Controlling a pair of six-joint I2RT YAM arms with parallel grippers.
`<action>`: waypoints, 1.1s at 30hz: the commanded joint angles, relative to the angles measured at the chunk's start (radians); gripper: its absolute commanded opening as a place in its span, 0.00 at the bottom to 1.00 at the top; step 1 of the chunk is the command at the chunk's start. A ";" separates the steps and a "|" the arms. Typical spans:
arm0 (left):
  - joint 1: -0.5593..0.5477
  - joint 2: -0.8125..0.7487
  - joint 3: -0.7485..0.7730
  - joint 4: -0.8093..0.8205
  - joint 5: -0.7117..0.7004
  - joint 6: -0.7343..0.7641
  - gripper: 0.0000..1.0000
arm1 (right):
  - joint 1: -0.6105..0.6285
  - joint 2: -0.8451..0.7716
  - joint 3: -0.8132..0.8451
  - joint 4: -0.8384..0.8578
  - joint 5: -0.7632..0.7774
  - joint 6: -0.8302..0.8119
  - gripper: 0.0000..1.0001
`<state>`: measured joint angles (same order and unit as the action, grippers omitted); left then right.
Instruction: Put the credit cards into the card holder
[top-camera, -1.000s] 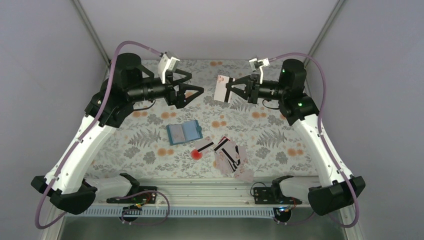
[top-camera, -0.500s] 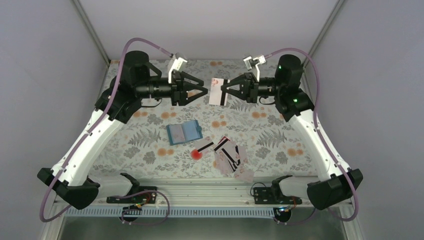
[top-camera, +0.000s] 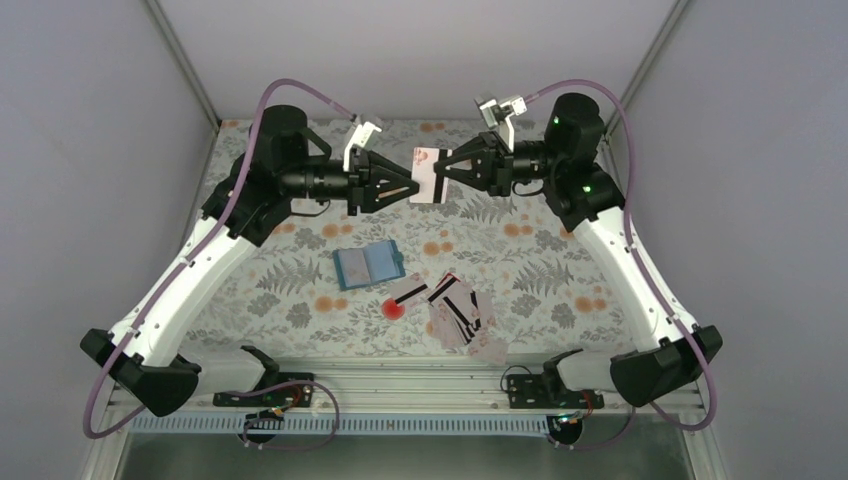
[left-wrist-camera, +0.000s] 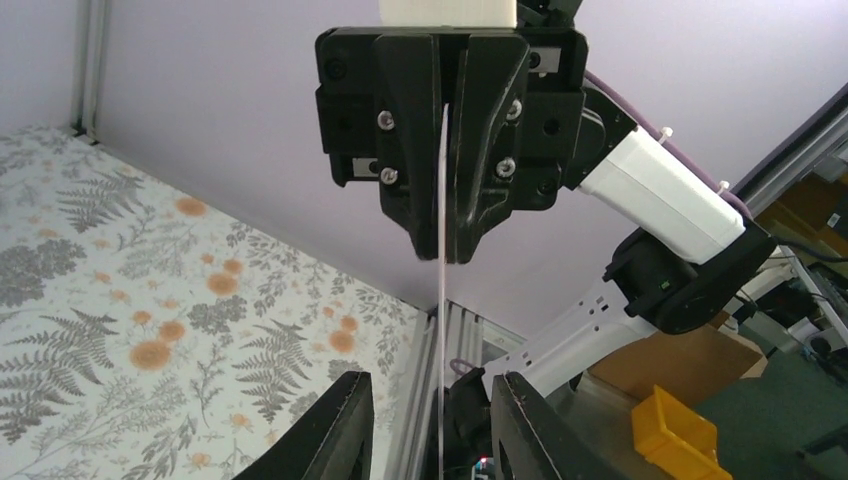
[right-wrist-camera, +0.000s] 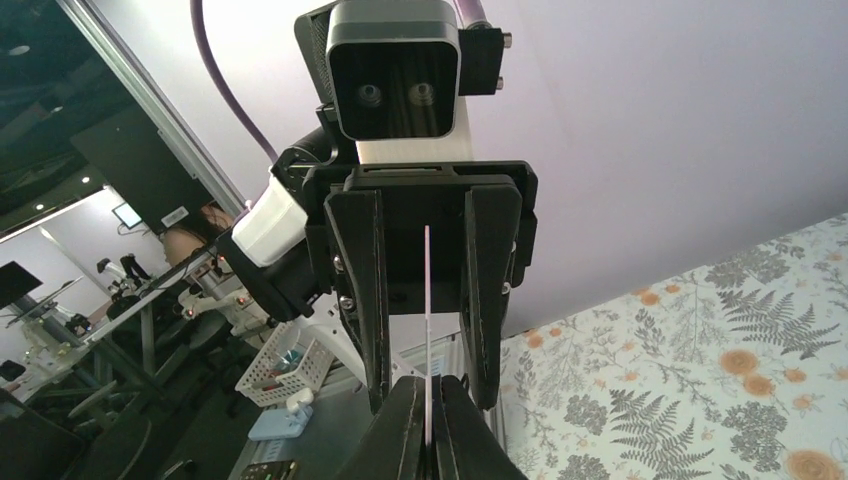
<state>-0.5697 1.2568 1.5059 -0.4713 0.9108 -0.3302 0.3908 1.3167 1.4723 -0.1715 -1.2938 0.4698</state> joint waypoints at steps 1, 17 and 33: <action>-0.005 -0.007 -0.008 0.057 0.018 -0.012 0.32 | 0.025 0.023 0.038 0.004 -0.029 0.004 0.03; -0.006 -0.007 -0.019 0.071 -0.006 -0.019 0.02 | 0.036 0.036 0.054 -0.041 -0.010 -0.037 0.12; 0.095 -0.062 -0.139 -0.162 -0.279 -0.021 0.03 | 0.027 0.090 0.006 -0.367 0.614 -0.106 0.82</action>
<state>-0.5072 1.2140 1.4235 -0.5549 0.7082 -0.3450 0.4183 1.3640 1.5040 -0.4179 -0.9482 0.3614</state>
